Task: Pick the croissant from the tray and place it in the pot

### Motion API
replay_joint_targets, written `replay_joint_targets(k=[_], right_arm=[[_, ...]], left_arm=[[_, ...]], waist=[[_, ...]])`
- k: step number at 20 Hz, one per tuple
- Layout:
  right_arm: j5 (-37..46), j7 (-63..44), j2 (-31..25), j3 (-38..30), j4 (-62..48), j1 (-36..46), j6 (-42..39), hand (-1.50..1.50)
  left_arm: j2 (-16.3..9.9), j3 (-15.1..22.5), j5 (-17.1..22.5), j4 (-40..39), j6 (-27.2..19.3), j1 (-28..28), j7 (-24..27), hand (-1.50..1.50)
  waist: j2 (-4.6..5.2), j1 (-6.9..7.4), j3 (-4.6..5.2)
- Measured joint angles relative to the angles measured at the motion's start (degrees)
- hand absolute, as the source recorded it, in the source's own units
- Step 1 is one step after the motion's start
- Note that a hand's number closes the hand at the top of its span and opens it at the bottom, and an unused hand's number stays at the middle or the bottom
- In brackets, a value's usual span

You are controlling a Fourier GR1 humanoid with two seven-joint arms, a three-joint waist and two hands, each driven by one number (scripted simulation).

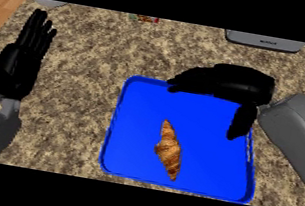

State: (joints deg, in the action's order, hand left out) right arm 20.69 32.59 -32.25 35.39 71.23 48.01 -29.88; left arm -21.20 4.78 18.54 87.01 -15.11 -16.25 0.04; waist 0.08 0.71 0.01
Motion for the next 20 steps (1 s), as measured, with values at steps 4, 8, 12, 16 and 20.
replay_joint_targets(k=[4, 8, 12, 16, 20], right_arm=[[3.8, -3.0, 2.1, 1.6, 1.3, -1.1, -1.7, -1.5], [7.8, -6.4, 5.6, 2.6, 1.0, -2.5, -3.1, -1.5], [11.1, -7.6, 7.4, 2.7, 1.1, -4.4, -5.2, -1.5], [15.2, -6.4, 8.5, 3.0, 2.0, -7.8, -4.5, -1.5], [18.0, -5.2, 10.6, 1.9, 2.7, -10.3, -3.5, -1.5]], left_arm=[[0.8, -0.9, -0.4, -1.2, 1.0, 0.4, 1.0, 0.0], [1.2, -1.5, -1.1, -1.5, 1.3, -0.4, 0.2, 0.0], [2.1, -2.1, -2.0, -1.0, 1.4, -0.7, -0.1, 0.0], [2.5, -3.4, -2.5, -2.7, 3.1, -0.6, 1.0, 0.0], [3.3, -4.0, -3.6, -2.4, 3.3, -0.7, 0.7, 0.0]], waist=[[-0.07, -0.39, 0.01], [-0.08, -0.48, 0.0], [-0.09, -0.55, 0.0], [-0.07, -0.62, -0.01], [-0.07, -0.59, -0.02]])
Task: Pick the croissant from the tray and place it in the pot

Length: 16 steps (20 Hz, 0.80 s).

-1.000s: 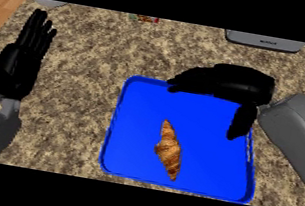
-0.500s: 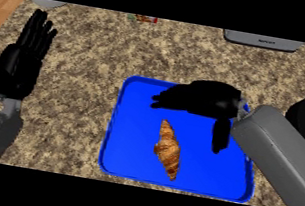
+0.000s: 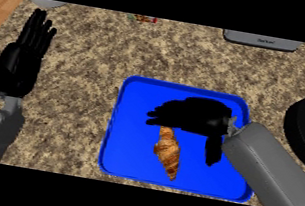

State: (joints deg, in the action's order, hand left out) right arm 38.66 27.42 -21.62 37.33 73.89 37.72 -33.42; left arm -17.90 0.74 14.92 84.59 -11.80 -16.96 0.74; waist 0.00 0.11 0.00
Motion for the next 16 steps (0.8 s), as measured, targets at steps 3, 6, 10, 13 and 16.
replay_joint_targets(k=[3, 6, 10, 13, 16], right_arm=[[1.8, 0.9, 0.9, -1.3, 0.8, -1.1, 0.1, -1.5], [4.4, 0.1, 3.0, -1.7, 1.3, -2.1, 0.1, -1.5], [8.9, -1.7, 6.2, -1.7, -0.9, -2.8, 1.3, -1.5], [12.0, -1.3, 7.6, -1.8, -2.9, -4.0, 3.0, -1.5], [14.7, -0.3, 9.7, -2.2, -5.9, -4.5, 4.4, -1.5]], left_arm=[[0.8, -0.4, -0.6, -0.2, 0.3, -0.8, -1.0, 0.0], [1.4, -1.0, -1.1, -0.8, 1.0, -0.7, -0.5, 0.0], [1.6, -1.6, -1.7, 0.3, 1.6, -0.6, -1.3, 0.0], [3.0, -0.8, -3.1, 1.8, 0.8, 0.5, -1.5, 0.0], [2.9, -1.7, -3.1, 2.6, 1.8, 1.4, -1.8, 0.0]], waist=[[0.0, -0.03, 0.0], [0.0, -0.02, 0.0], [0.0, 0.07, 0.0], [0.0, 0.1, 0.0], [0.01, 0.15, 0.0]])
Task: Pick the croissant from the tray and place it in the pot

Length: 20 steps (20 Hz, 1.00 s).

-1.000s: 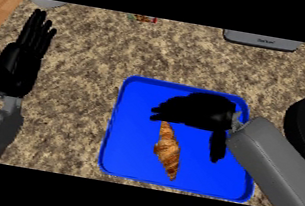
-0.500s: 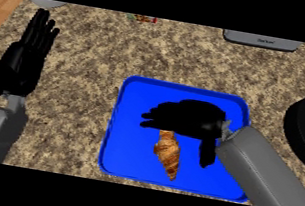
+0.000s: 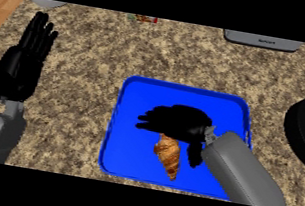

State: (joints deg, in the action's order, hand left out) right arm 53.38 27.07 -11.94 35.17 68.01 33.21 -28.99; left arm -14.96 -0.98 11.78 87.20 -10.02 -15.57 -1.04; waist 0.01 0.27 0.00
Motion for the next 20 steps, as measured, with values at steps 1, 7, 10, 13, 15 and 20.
replay_joint_targets(k=[1, 7, 10, 13, 15, 20], right_arm=[[0.8, 0.2, 0.4, -0.3, -0.1, -0.5, 0.0, -1.5], [5.6, 3.3, 5.0, -0.4, -7.6, -0.8, 5.1, -1.5], [7.0, 4.8, 5.6, -1.0, -7.8, -1.8, 4.7, -1.5], [8.9, 7.4, 7.5, -0.1, -11.3, -0.8, 6.2, 1.5], [10.1, 9.8, 8.0, 0.6, -11.8, -0.8, 8.4, 1.5], [13.3, 13.4, 8.8, 1.4, -11.2, -1.9, 11.6, 1.5]], left_arm=[[-0.1, -0.6, 0.1, -0.4, 0.6, -0.2, 0.1, 0.0], [1.1, -0.8, -1.4, -0.1, 0.7, -0.4, 0.0, 0.0], [0.9, -1.8, -1.2, 0.4, 1.4, -0.9, -1.5, 0.0], [1.4, -2.2, -1.5, -1.3, 2.0, -1.1, 0.1, 0.0], [1.6, -2.0, -1.7, -0.3, 1.9, -0.6, -0.5, 0.0], [1.7, -2.5, -2.2, 0.4, 2.1, -0.8, -1.4, 0.0]], waist=[[0.0, -0.04, 0.0], [0.03, 0.04, -0.01], [0.01, -0.06, 0.0], [0.02, 0.05, 0.05], [-0.14, 0.1, 0.12], [-0.65, -0.03, 0.37]])
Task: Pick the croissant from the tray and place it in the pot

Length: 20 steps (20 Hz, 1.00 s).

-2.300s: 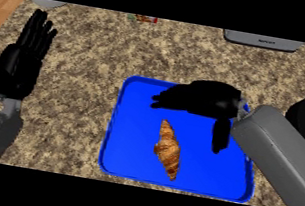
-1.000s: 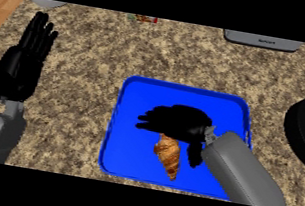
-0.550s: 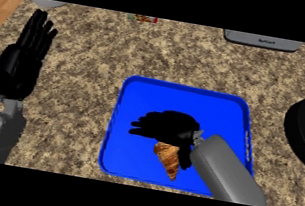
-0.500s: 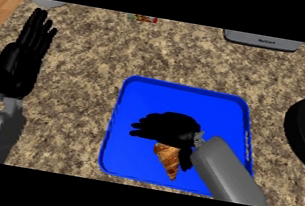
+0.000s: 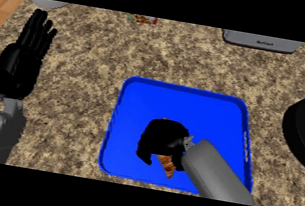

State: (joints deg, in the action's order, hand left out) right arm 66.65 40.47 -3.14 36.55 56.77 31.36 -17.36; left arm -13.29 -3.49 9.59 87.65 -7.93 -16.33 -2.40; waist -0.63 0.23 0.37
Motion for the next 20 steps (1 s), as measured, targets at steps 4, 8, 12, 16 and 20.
replay_joint_targets(k=[4, 8, 12, 16, 20], right_arm=[[1.9, 0.4, 0.7, -0.3, 1.0, -0.8, 1.0, 1.5], [2.9, -0.6, -0.2, -1.7, 5.8, -3.5, 2.7, 1.5], [1.8, -14.5, 1.8, -9.7, 5.8, -3.5, 5.8, 1.5], [1.0, -32.5, 2.6, -18.8, 5.9, -2.5, 9.8, 1.5], [-0.2, -50.3, 2.9, -23.9, 8.1, 0.9, 15.3, 1.5]], left_arm=[[0.5, -0.2, -0.4, -0.1, 0.4, 0.3, 0.2, 0.0], [0.6, -0.6, -0.8, 0.3, 0.3, 0.5, -0.2, 0.0], [0.5, -0.9, -0.7, 0.5, 0.4, 1.2, 0.1, 0.0], [0.2, -1.2, -0.8, 0.5, 0.2, 1.5, 0.1, 0.0], [0.6, -0.7, -0.8, 0.3, 0.6, 1.3, 0.3, 0.0]], waist=[[-0.04, -0.08, 0.07], [0.13, -0.35, -0.05], [0.32, -0.71, -0.23], [0.24, -1.5, -0.3], [0.25, -0.42, -0.32]])
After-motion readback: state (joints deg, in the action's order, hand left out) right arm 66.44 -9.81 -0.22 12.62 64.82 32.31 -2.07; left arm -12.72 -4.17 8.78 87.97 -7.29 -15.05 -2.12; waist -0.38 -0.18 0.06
